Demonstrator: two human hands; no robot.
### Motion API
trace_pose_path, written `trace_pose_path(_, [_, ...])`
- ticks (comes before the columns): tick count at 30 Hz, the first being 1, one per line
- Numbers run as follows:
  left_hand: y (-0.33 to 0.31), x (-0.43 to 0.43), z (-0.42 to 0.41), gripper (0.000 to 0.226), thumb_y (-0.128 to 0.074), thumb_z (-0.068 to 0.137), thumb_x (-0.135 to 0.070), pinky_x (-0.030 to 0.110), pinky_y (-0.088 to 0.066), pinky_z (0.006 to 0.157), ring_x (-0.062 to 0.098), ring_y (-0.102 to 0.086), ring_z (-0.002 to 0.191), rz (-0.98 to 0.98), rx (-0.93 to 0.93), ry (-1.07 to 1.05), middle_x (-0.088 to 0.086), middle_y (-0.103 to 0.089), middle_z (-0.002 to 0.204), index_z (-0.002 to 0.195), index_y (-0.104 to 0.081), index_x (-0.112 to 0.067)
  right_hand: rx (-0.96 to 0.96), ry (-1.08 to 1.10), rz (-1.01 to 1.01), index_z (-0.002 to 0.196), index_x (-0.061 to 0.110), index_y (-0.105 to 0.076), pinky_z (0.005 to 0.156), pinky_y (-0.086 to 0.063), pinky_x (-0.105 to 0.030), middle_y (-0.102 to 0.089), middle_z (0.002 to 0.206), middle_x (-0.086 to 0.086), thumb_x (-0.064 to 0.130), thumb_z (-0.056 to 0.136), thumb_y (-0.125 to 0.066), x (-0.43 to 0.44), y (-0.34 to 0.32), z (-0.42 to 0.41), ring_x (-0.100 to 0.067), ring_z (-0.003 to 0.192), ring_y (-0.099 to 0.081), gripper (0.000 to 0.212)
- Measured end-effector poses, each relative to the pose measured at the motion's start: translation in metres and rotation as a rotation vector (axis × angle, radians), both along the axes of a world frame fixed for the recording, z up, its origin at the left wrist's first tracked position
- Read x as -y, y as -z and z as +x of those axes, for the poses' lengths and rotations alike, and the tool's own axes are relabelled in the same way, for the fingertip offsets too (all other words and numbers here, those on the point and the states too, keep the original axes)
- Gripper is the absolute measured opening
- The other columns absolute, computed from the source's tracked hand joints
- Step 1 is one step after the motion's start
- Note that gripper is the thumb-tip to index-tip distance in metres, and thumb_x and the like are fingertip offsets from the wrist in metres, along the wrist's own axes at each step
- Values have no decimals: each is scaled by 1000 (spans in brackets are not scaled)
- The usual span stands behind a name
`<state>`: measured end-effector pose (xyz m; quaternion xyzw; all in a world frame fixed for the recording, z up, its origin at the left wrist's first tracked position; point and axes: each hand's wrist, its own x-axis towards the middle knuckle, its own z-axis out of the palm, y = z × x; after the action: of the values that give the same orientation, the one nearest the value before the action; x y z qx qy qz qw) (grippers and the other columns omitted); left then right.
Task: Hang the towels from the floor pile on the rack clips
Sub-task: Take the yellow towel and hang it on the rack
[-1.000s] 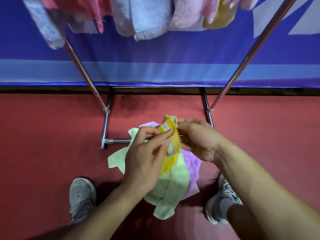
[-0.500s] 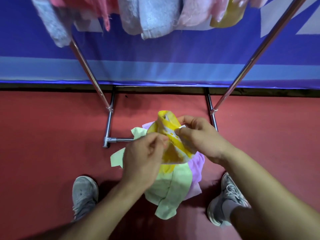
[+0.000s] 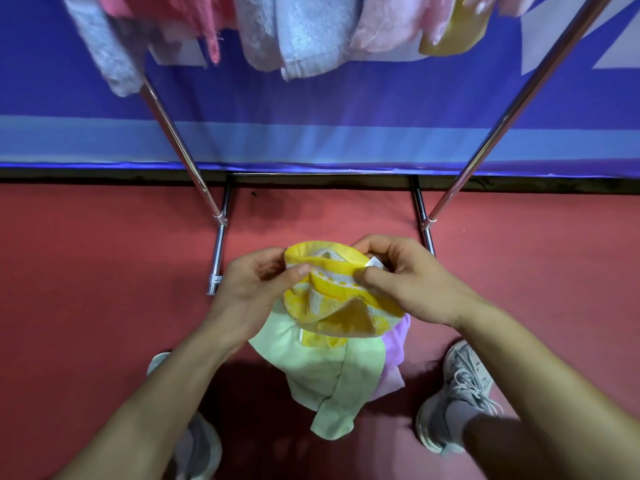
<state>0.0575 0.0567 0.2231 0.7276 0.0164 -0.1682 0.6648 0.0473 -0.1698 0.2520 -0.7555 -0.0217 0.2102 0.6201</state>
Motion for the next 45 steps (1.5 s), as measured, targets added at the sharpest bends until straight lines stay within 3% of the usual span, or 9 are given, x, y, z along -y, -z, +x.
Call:
trace_pose_path(4, [-3,3,-2,7,-76,86,-32,48,-60,85,19,-75,83,138,178,-74,-6,-79,88,93,-79,-34,-22,-16,-57,97,9,-67,65,-50,-34,-65,77,0,17,85,-81,6,5,-1,-14,70,-58,20])
trace_pose_path(7, [-8,5,-4,17,-73,80,-50,44,-55,66,29,-66,68,353,362,-143,-4,-73,76,88,-72,-36,49,-22,-184,97,18,-67,65,-53,-37,-67,80,-3,15,84,-82,8,9,0,-10,69,-58,20])
trace_pose_path(11, [-8,11,-3,20,-80,81,-36,53,-58,69,26,-66,71,265,356,-157,-7,-68,71,79,-63,-25,184,47,-315,89,23,-66,67,-56,-41,-68,76,6,21,84,-80,13,17,5,-8,64,-59,15])
trace_pose_path(18, [-2,9,1,31,-77,74,-52,56,-56,62,24,-53,63,192,310,-301,13,-59,72,89,-71,-25,346,108,-474,85,29,-68,65,-52,-44,-63,65,0,55,91,-60,13,20,6,-25,64,-56,28])
trace_pose_path(24, [-4,12,-1,17,-74,78,-49,53,-57,70,27,-66,70,179,352,-311,-6,-69,73,83,-69,-34,327,149,-369,84,22,-68,64,-53,-41,-65,65,1,44,95,-62,8,18,7,-25,64,-58,26])
trace_pose_path(30, [-13,13,2,19,-73,82,-44,52,-58,70,33,-69,74,151,395,-294,0,-72,76,87,-70,-27,354,190,-299,84,16,-65,64,-53,-49,-65,73,-12,45,94,-62,5,7,7,-25,63,-54,30])
trace_pose_path(34, [-35,12,-4,12,-77,84,-35,54,-57,68,34,-68,72,120,399,-316,5,-71,76,85,-71,-25,423,203,-303,90,20,-66,67,-52,-48,-66,74,-6,38,95,-62,0,-16,-2,-29,70,-59,19])
trace_pose_path(40, [-94,21,-14,11,-75,90,-20,29,-53,66,8,-62,65,87,529,-380,-9,-70,72,85,-71,-29,600,185,-429,95,22,-66,66,-47,-34,-61,70,12,31,99,-63,-2,-80,-17,-6,66,-54,10])
trace_pose_path(45, [-164,28,-20,6,-74,91,-23,20,-48,62,2,-55,59,136,638,-363,-9,-65,68,86,-71,-22,654,98,-546,98,20,-66,70,-47,-35,-64,75,9,35,98,-64,11,-148,-34,-12,72,-59,15])
